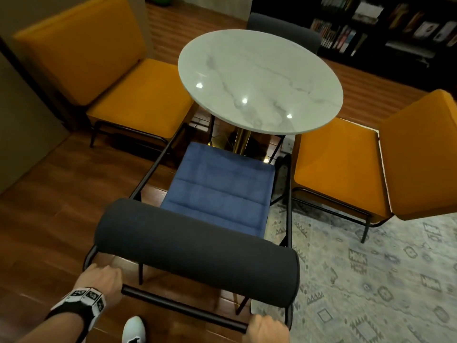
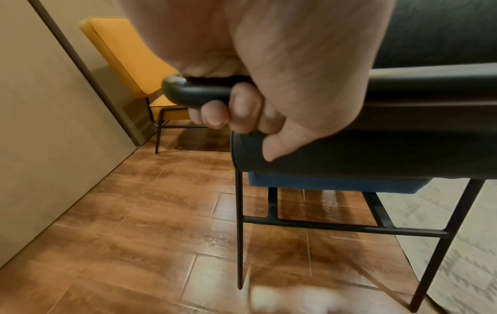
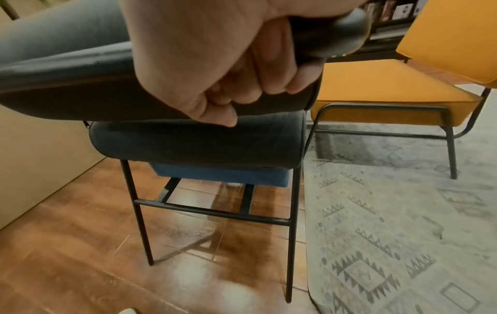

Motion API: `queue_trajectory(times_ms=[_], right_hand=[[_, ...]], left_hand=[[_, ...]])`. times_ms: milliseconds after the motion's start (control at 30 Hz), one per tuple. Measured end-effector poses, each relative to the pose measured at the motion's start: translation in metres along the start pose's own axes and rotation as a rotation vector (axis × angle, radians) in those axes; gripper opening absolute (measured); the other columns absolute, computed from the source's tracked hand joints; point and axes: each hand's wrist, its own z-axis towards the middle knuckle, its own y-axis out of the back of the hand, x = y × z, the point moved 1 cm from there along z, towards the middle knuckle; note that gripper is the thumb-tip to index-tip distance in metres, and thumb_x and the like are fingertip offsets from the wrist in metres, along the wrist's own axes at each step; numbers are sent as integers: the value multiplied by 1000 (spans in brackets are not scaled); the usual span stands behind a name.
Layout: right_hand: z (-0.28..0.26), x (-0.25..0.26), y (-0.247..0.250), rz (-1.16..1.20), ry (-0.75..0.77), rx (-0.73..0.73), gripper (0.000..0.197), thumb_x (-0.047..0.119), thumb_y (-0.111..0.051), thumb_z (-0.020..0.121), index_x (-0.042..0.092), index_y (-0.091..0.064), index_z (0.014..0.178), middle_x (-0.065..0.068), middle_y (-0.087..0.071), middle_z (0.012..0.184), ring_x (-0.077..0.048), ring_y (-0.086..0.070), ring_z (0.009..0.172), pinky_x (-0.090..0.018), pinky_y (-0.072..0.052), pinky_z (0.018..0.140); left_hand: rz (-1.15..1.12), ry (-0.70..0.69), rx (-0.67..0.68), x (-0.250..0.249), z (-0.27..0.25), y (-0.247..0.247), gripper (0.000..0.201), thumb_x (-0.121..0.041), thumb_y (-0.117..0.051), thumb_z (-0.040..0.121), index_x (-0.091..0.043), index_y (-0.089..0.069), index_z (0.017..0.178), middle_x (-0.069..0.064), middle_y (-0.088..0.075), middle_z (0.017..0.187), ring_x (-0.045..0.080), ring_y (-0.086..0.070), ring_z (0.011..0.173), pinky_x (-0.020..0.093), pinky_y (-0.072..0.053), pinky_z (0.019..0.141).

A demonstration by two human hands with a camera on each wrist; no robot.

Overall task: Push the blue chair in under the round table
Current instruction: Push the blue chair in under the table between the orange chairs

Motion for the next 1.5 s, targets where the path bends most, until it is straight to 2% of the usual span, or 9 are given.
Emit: queue_trajectory(times_ms=[233,367,533,667,767,933,1067,1167,1500], right_hand=[[2,11,33,39,-66,-118,47,35,-41,86,19,-50,129,-5,-65,119,-28,-60,109,-37,-48,92],[-9,29,39,108,26,-107,34,41,-53,83,27,-54,115,-7,-62,119,-31,-59,109,-41,-48,94],[-9,56,32,138,42,-127,38,52,-52,82,26,-59,110,-5,-68,107,-31,-62,103,-39,-52,88],[-12,57,21,165,-39,-112,32,37,-46,89,24,-60,114,-5,-63,121,-27,-59,112,-37,-49,93],[-17,57,13,210,-72,-71,49,44,-44,81,24,-55,125,-12,-51,139,-24,-56,117,-38,-48,97],[5,61,-6,349,-108,-67,46,22,-30,99,-6,-46,131,-27,-47,135,-35,-48,126,-18,-38,96],[-8,72,15,308,-59,-55,33,34,-38,99,17,-46,126,-11,-53,125,-22,-50,121,-34,-40,100],[-1,85,34,240,-41,-41,37,32,-33,100,14,-46,130,-9,-49,137,-23,-49,124,-35,-42,103],[16,90,68,220,-76,-47,49,43,-43,84,26,-50,129,-5,-61,127,-23,-60,112,-39,-51,92]], left_hand=[[-13,12,-24,0,15,26,26,-30,-42,93,-26,-57,114,-6,-66,118,14,-61,110,33,-37,99],[-66,-97,-28,-18,15,27,30,-35,-49,88,-25,-60,114,-2,-65,117,20,-62,108,34,-51,92],[-22,-160,-44,-47,8,33,38,-41,-49,88,-21,-58,119,2,-63,125,25,-60,116,36,-48,94],[-47,-178,-10,-47,-5,20,38,-41,-48,85,-21,-58,117,2,-64,124,26,-60,116,37,-49,95],[-52,-220,44,-46,-13,8,33,-40,-46,86,-22,-58,112,2,-65,121,26,-61,112,37,-49,91],[-102,-275,83,-37,-7,8,38,-47,-48,80,-23,-63,105,-1,-68,113,23,-64,106,36,-52,90],[-69,-264,106,-23,8,18,41,-46,-47,79,-23,-62,110,-2,-67,119,22,-62,112,34,-50,94],[-56,-250,95,-9,24,31,42,-43,-48,78,-22,-60,114,-2,-65,123,22,-61,115,35,-48,95],[-24,-261,81,-4,55,49,43,-39,-48,79,-20,-61,115,2,-66,124,25,-61,116,38,-48,98]])
